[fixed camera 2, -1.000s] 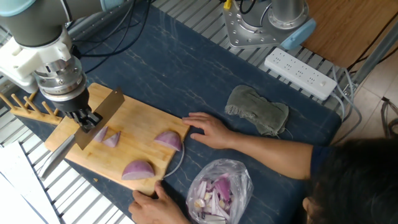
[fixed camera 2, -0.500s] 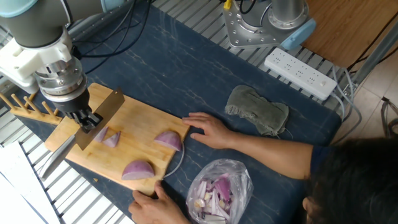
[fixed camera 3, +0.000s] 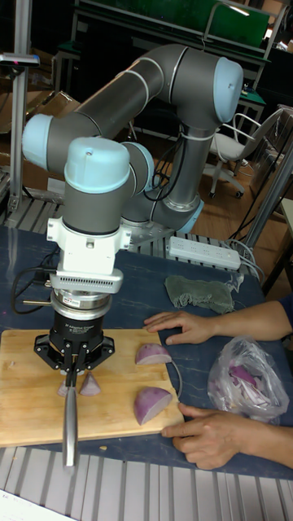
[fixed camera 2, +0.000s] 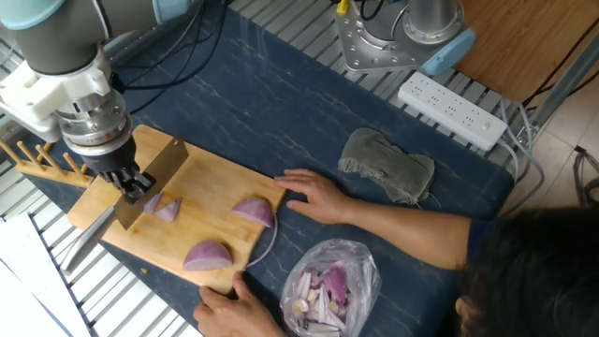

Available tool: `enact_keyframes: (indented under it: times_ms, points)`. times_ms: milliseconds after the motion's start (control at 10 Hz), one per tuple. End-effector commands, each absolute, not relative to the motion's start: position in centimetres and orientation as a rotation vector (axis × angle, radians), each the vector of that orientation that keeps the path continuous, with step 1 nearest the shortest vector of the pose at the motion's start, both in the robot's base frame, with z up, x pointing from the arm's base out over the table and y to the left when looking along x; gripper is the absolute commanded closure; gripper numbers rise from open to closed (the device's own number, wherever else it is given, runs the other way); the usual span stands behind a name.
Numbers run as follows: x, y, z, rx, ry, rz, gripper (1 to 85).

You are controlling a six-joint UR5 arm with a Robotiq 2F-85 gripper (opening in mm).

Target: Chop the onions

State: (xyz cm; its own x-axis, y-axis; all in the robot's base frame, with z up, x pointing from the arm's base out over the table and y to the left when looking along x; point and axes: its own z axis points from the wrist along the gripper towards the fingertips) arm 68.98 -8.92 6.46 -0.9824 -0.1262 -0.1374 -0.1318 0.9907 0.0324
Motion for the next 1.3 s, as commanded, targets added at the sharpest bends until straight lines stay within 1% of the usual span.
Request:
enact_keyframes:
  times_ms: [0, 100, 200, 300, 400, 800, 1200]
  points:
    - [69.7, -9.2, 5.7, -0.221, 2.957, 0.068, 84.7]
    - [69.2, -9.2, 7.0, -0.23, 2.986, 0.083, 84.7]
    - [68.3, -9.1, 9.1, -0.231, 3.028, 0.08, 84.7]
    - [67.6, -8.4, 11.2, -0.218, 3.057, 0.073, 84.7]
    - [67.2, -7.1, 12.6, -0.191, 3.072, 0.073, 84.7]
    - [66.8, -3.7, 13.6, -0.19, 3.075, 0.133, 84.7]
    - [68.0, -4.3, 12.3, -0.3, 3.04, 0.089, 84.7]
